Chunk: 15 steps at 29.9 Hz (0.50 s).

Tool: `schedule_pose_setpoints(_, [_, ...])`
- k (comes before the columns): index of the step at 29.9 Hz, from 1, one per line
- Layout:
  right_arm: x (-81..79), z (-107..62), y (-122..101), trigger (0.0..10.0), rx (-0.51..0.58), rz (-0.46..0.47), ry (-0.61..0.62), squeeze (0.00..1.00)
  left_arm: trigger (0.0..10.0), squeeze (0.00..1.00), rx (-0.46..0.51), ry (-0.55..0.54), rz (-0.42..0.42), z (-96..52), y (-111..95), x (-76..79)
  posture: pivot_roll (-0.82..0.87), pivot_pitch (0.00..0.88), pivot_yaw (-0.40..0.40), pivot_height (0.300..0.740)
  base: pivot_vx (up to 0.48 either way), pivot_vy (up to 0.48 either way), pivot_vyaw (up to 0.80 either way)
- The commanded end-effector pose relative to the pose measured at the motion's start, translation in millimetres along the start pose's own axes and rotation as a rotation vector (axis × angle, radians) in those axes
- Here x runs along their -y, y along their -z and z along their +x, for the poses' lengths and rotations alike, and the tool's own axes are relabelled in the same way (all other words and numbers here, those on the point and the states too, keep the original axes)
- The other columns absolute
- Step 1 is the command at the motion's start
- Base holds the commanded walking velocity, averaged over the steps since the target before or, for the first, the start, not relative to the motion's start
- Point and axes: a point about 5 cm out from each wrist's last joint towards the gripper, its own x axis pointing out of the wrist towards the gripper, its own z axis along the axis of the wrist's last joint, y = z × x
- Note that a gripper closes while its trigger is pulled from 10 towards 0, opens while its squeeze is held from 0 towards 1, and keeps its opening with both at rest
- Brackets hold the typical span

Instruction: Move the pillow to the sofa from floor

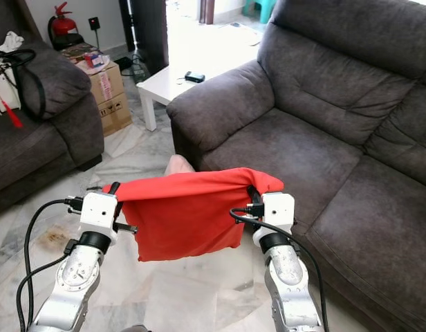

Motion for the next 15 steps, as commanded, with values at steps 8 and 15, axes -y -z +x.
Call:
schedule_pose_setpoints(8, [26.0, -1.8, -8.1, 10.0, 0.040, -0.010, 0.113, 0.00, 10.0, 0.00, 0.064, -0.084, 0.017, 0.1, -11.0, -18.9, 0.13, 0.093, -0.070, 0.740, 0.000, -0.240, -0.80])
schedule_pose_setpoints(15, [26.5, -1.0, -8.6, 10.0, 0.041, -0.013, 0.113, 0.00, 10.0, 0.00, 0.064, -0.087, 0.008, 0.3, -11.0, -19.5, 0.13, 0.095, -0.071, 0.740, 0.000, 0.000, -0.80])
